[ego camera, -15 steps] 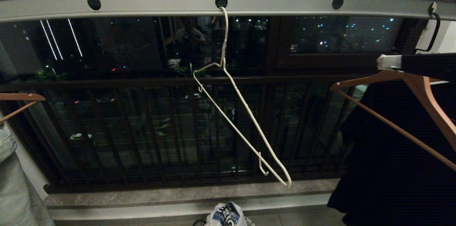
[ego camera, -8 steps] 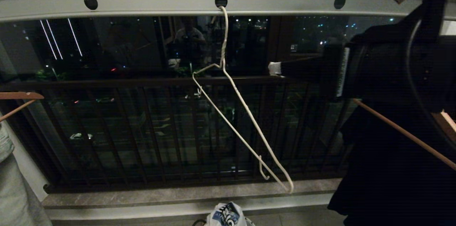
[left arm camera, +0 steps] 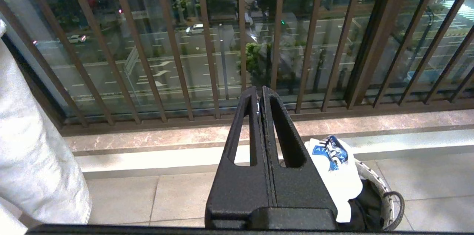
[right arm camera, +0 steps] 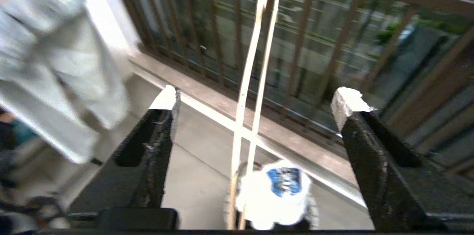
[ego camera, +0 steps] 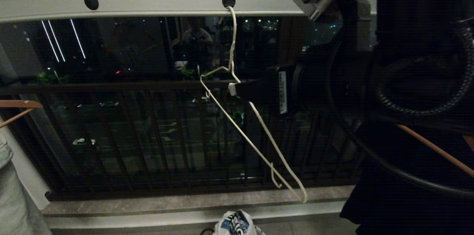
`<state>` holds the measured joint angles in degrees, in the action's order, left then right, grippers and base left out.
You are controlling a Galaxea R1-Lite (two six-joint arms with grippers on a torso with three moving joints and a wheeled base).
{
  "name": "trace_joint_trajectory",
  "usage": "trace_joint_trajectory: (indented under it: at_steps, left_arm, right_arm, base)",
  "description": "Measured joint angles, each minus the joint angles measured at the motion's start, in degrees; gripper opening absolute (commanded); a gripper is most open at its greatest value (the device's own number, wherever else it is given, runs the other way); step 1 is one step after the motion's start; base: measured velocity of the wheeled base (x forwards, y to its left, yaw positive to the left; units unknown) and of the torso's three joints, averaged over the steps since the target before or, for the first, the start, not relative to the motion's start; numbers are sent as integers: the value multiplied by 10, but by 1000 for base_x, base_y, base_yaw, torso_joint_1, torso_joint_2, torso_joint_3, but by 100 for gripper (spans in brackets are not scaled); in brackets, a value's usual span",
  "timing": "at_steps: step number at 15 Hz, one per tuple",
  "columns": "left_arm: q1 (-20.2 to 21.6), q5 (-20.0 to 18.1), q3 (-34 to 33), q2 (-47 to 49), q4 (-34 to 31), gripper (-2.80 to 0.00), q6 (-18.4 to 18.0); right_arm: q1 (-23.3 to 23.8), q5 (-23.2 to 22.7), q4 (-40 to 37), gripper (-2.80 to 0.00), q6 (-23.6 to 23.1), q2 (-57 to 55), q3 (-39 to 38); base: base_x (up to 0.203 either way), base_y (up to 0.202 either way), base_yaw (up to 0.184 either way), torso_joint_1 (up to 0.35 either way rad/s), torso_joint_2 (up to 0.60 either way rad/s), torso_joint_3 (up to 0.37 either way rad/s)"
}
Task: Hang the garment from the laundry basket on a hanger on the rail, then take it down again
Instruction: Pick up the clothes rack on the clothesline
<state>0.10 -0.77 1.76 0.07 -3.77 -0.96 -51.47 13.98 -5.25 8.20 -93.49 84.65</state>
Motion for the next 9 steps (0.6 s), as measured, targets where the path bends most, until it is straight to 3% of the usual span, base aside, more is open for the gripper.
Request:
trace_joint_trajectory:
  at_steps: [9]
  left_arm:
    - [0,0,0,0,0,-280,0]
  right_arm:
    - [-2,27,-23,0,-50,-47,0]
  base:
    - [0,0,0,0,0,0]
